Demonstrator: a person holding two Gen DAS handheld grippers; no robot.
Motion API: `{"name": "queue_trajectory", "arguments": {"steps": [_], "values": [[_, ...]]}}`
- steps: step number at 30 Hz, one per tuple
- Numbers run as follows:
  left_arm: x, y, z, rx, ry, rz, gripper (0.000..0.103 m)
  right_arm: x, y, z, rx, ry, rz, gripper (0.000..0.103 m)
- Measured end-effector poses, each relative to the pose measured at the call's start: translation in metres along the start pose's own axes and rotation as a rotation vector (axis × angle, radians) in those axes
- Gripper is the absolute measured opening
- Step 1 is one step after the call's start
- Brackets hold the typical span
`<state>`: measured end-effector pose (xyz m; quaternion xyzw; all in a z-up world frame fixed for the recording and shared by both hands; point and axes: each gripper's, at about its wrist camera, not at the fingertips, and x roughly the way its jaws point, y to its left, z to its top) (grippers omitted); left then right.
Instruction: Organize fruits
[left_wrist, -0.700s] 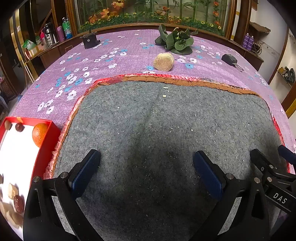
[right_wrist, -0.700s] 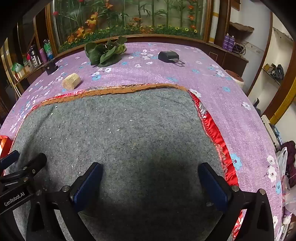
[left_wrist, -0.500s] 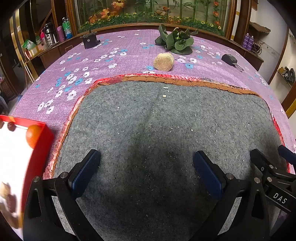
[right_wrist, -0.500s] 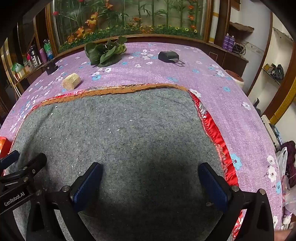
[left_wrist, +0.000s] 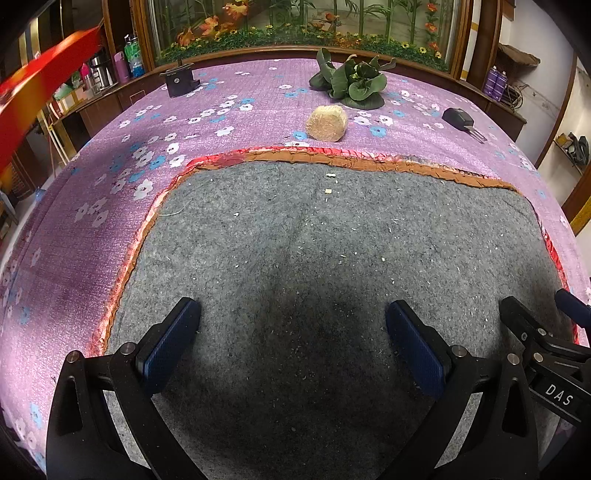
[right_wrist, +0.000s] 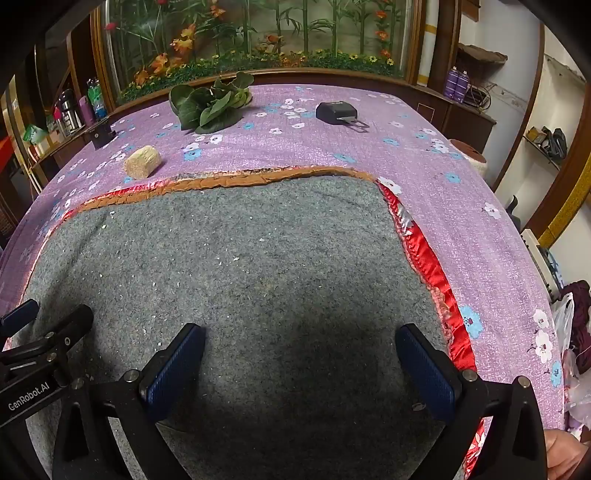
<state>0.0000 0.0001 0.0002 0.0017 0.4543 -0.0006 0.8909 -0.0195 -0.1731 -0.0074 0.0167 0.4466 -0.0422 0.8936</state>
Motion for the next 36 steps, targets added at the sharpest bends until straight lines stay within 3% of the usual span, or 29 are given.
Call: {"name": "queue_trajectory", "arguments": {"steps": [36], "values": [[-0.0003,-0.0006,-0.0011,0.000,0.000,0.000,0.103,0.0004,0.0001,-0.0003,0.000,-0.001,0.000,0.103]]}}
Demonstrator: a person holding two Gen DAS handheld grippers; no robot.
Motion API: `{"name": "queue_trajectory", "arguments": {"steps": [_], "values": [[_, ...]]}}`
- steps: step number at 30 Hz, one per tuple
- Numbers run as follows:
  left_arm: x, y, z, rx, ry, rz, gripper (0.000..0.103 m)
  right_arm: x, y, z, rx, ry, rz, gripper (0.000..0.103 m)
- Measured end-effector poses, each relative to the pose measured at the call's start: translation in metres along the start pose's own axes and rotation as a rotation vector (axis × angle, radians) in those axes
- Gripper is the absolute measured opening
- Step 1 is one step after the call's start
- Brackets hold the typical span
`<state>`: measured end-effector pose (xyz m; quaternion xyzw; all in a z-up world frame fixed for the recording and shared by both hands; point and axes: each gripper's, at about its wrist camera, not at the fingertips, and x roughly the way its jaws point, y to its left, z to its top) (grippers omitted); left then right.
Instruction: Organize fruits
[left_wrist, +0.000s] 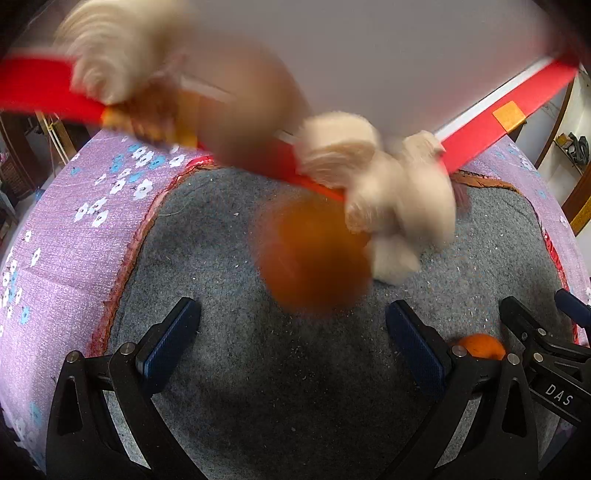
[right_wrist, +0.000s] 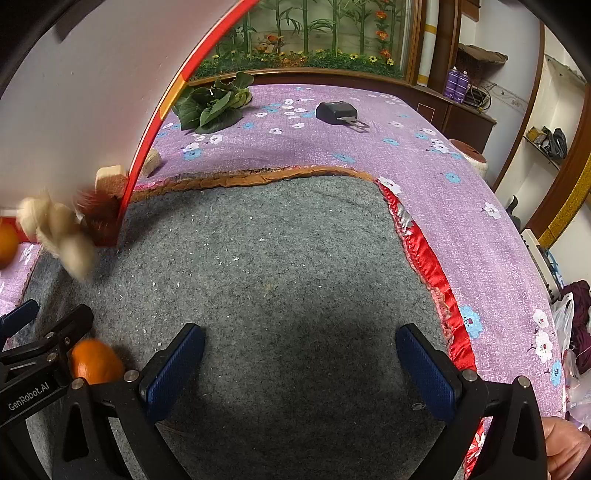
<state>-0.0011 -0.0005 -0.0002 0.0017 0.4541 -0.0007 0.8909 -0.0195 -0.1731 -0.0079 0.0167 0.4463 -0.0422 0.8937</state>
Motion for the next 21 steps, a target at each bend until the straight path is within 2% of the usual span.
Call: {"name": "queue_trajectory", "arguments": {"steps": [21], "values": [[0.0005,0.0013,0.0006,0.000,0.000,-0.001,0.103,0.0000,-0.0006,0.0002,-0.001,0.000,-0.001,0.103]]}}
